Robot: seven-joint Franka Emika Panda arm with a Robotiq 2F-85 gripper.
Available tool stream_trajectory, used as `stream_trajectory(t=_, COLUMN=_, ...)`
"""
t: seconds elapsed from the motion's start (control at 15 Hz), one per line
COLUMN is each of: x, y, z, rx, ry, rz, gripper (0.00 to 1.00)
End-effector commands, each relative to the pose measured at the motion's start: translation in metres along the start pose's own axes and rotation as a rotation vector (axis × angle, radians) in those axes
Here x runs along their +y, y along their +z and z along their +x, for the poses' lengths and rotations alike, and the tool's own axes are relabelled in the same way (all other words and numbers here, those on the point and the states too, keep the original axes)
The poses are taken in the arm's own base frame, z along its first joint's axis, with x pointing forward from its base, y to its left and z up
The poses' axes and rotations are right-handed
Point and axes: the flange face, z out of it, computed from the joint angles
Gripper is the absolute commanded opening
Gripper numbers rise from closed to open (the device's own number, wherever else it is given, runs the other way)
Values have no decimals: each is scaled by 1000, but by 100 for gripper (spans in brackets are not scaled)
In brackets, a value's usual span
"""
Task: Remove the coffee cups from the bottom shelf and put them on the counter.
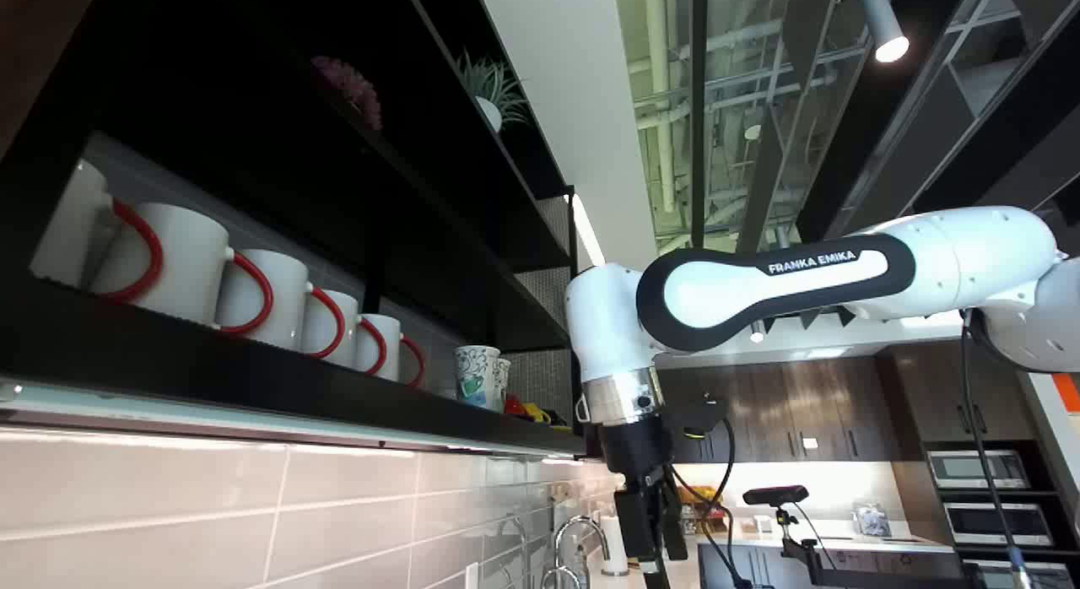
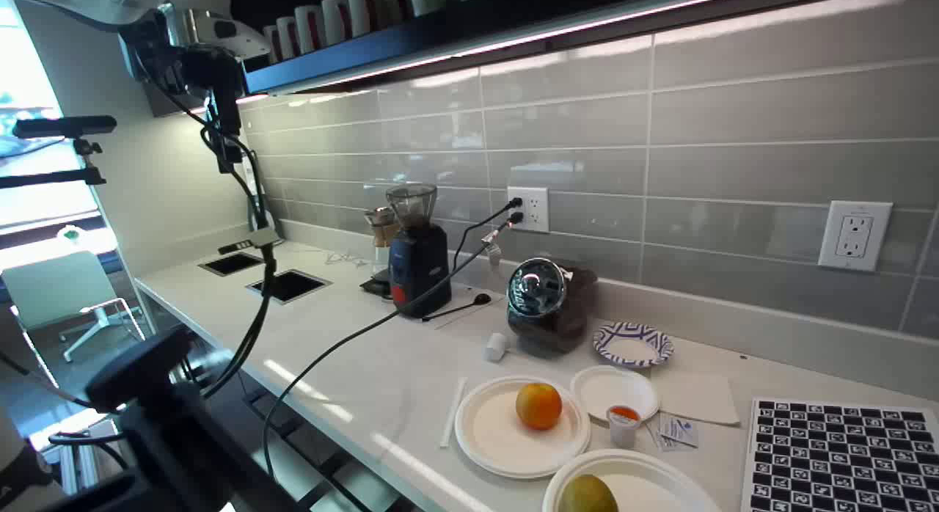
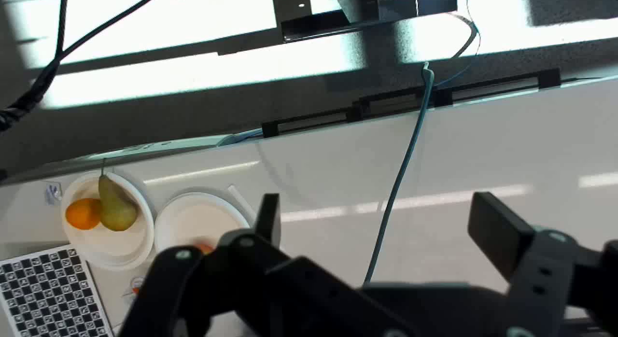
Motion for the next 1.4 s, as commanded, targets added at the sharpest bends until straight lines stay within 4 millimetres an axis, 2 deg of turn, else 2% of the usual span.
stream_trajectory(t=0.0, x=0, y=0, z=0, rx=-1, ry=0, rz=0, gripper=100)
stream_trajectory(t=0.93, x=0, y=0, z=0, rx=-1, ry=0, rz=0, gripper=100)
stream_trajectory(t=1.07, x=18, y=-12, z=1, rx=38, ry=55, rz=4, gripper=100)
stream_trajectory(t=1.33, x=72, y=-49, z=-5, rx=151, ry=187, rz=-13, gripper=100)
